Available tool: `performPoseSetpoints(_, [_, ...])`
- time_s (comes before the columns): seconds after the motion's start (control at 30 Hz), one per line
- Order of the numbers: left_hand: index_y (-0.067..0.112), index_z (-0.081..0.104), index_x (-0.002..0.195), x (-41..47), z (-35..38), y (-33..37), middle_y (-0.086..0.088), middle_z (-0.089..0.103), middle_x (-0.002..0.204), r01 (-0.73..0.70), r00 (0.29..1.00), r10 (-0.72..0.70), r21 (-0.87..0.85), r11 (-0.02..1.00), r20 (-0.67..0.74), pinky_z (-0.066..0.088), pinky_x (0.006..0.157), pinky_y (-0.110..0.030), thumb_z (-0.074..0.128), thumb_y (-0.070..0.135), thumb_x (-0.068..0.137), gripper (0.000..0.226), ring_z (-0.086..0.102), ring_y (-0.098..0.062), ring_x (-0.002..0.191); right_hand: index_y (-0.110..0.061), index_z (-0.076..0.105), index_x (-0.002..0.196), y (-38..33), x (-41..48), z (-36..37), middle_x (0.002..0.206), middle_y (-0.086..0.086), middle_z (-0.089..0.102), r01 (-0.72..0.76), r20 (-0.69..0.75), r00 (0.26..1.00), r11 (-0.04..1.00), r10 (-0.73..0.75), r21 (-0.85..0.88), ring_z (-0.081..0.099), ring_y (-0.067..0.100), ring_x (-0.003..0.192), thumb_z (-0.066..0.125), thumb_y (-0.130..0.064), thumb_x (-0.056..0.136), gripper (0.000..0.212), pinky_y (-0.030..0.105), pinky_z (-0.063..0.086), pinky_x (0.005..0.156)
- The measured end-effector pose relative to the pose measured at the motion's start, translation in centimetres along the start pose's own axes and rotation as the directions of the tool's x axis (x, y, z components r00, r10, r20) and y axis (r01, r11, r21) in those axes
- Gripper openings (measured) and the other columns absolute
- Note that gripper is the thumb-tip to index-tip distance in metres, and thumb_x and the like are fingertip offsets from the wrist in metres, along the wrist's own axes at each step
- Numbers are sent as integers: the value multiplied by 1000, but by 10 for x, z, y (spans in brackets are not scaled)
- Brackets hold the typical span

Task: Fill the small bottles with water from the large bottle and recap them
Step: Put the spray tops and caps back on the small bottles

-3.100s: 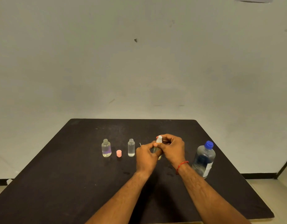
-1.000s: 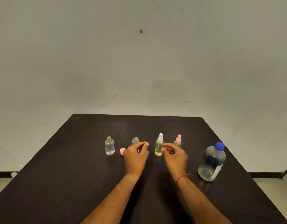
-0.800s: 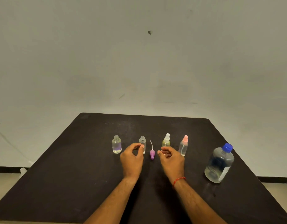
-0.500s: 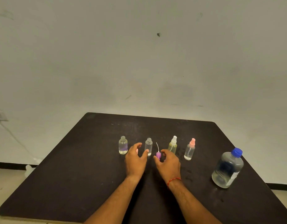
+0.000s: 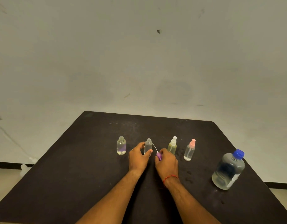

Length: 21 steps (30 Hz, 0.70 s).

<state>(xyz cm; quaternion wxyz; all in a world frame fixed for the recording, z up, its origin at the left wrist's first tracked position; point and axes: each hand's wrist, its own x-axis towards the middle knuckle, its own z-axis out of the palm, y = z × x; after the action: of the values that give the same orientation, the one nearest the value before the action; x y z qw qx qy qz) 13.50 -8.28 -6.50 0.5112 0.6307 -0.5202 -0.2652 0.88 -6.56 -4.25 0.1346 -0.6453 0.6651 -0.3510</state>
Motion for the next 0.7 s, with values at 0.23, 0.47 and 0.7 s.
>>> performPoseSetpoints(0.23, [28,70,114,-5,-4,6,19,68,97,-38,999,38,21,999,14,55,83,-23,81,32,82,34,64,2,93,-21,63,91,4,0,-25,85,-7,63,104,-119,989,984,-87,145,61,5,76,75,-15,81,17,16,52,70])
performPoseSetpoints(0.47, [28,68,109,-11,-16,19,19,69,95,-75,997,75,-3,997,7,50,72,-7,80,26,83,29,61,17,87,-19,72,97,-18,9,-78,94,-11,69,261,-303,939,912,-163,317,66,5,84,78,-6,77,24,21,42,106])
performPoseSetpoints(0.7, [33,66,109,-19,-20,31,23,66,93,-113,994,113,-30,993,0,51,70,-10,81,25,84,30,61,17,87,-17,73,100,-34,19,-110,92,-10,70,379,-264,915,872,-304,309,66,3,87,75,-2,79,26,22,58,77])
